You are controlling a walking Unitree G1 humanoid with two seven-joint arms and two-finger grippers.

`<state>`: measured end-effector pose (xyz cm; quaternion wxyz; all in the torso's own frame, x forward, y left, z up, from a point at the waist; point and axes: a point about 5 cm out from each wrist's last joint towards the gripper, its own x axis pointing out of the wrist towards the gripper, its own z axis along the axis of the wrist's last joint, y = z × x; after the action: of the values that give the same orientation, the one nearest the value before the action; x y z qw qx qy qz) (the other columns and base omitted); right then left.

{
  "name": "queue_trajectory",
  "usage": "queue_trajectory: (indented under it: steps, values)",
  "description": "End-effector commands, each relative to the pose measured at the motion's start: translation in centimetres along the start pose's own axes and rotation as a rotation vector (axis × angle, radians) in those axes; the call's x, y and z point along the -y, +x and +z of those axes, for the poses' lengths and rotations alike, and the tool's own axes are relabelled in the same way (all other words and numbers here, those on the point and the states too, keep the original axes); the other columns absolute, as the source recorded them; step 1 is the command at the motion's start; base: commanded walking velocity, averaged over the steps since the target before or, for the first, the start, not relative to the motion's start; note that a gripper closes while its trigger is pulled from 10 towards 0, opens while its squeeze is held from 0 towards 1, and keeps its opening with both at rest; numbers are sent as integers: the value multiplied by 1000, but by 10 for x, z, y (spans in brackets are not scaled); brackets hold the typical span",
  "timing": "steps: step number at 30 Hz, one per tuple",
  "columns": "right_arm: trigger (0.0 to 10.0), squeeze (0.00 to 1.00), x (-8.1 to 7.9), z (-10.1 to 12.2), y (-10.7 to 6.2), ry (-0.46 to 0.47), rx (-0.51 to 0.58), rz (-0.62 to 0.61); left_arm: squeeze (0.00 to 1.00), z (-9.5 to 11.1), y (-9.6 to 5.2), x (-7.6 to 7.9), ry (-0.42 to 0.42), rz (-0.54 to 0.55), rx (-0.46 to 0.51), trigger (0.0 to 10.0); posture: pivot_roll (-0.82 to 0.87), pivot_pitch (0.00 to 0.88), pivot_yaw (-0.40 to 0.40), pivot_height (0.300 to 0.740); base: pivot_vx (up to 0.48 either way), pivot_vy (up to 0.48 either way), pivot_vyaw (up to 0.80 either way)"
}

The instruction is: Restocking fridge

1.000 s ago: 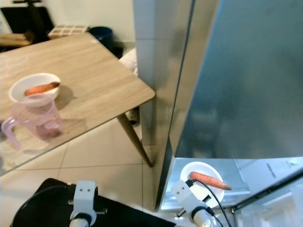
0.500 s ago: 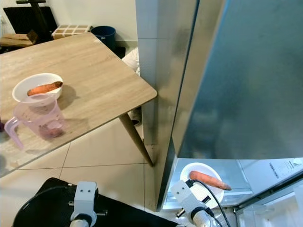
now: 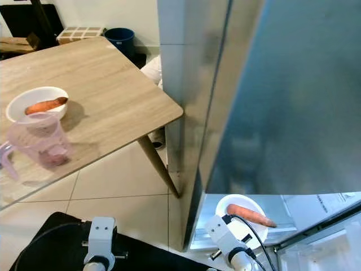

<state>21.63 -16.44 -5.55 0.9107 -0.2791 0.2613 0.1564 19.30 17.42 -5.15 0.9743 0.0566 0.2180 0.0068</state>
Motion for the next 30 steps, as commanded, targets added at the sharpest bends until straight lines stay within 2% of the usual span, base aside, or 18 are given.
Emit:
queue_trajectory:
  steps: [1, 26, 30]
  values:
    - [10000, 0, 2, -6, -2, 6, -23, -15, 0, -5, -3, 2, -7, -9, -25, 10000, -90, 139, -43, 724, 0, -307, 0]
    - [10000, 0, 3, -3, -1, 1, -16, -20, 0, -6, -3, 0, -14, -6, -30, 10000, -89, 136, -44, 724, 0, -312, 0]
    - [10000, 0, 3, -3, -1, 0, -16, -21, 0, -7, -3, -1, -27, 2, -35, 10000, -89, 135, -44, 724, 0, -126, 0]
